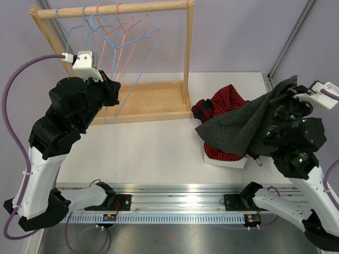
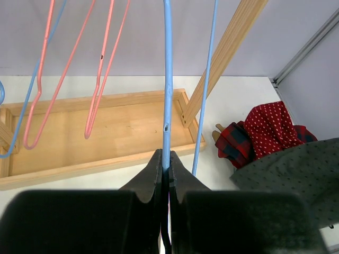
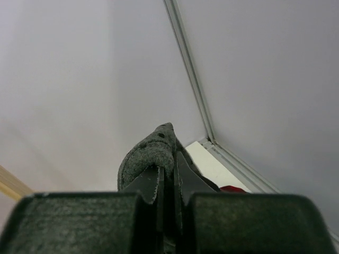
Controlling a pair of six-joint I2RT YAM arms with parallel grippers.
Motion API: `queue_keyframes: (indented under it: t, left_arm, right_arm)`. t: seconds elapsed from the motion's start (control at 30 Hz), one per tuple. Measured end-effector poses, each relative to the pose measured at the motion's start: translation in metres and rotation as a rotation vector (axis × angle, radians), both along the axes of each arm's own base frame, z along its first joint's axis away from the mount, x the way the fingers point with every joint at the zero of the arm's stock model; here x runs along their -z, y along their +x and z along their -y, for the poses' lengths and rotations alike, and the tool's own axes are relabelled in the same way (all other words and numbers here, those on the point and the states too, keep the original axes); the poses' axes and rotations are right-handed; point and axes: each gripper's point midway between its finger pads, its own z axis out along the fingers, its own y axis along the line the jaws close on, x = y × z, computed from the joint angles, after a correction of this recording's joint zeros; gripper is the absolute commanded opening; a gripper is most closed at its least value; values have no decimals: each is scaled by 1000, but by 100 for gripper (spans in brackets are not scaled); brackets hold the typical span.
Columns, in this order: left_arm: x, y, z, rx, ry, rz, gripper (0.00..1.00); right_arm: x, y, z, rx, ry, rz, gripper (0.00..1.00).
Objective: Remove the skirt from the hanger
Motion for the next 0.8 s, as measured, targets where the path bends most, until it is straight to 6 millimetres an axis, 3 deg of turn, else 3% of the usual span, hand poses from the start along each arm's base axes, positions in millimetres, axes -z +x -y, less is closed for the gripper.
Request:
queue_keyframes:
  t: [0.13, 0.23, 0.33, 0.4, 0.43, 0.5, 0.53, 0.57, 0.63, 0.67, 0.8]
  left_arm:
    - [0, 2, 2, 0, -1, 1, 0]
    - [2, 5, 4, 1, 3, -4, 0]
    - [2, 11, 8, 2, 11, -11, 0]
    - [0, 18, 13, 4, 24, -12, 0]
    - [-1, 21, 15, 5, 29, -10, 0]
    - [-5, 29, 21, 7, 43, -9, 0]
    - [-7, 34, 24, 8, 49, -5, 0]
    - [-9, 40, 28, 10, 58, -5, 0]
    - [-9, 50, 35, 12, 77, -6, 0]
    - [-10, 55, 38, 13, 87, -5, 0]
    - [-9, 78, 50, 9, 124, -9, 0]
  right_arm:
    - [17, 22, -2, 63, -75, -89, 0]
    - [47, 48, 7, 100, -98, -177, 0]
    - [101, 80, 20, 87, -73, -294, 0]
    - [159, 98, 24, 51, -20, -410, 0]
    - [191, 107, 19, 11, 13, -472, 5]
    - [258, 116, -1, -108, 94, -605, 30]
    - [289, 115, -15, -175, 139, -663, 73]
    - [318, 111, -30, -246, 192, -714, 87]
    - [355, 101, -54, -363, 268, -776, 99]
    - [367, 96, -66, -425, 306, -785, 100]
    - [359, 88, -85, -546, 362, -720, 100]
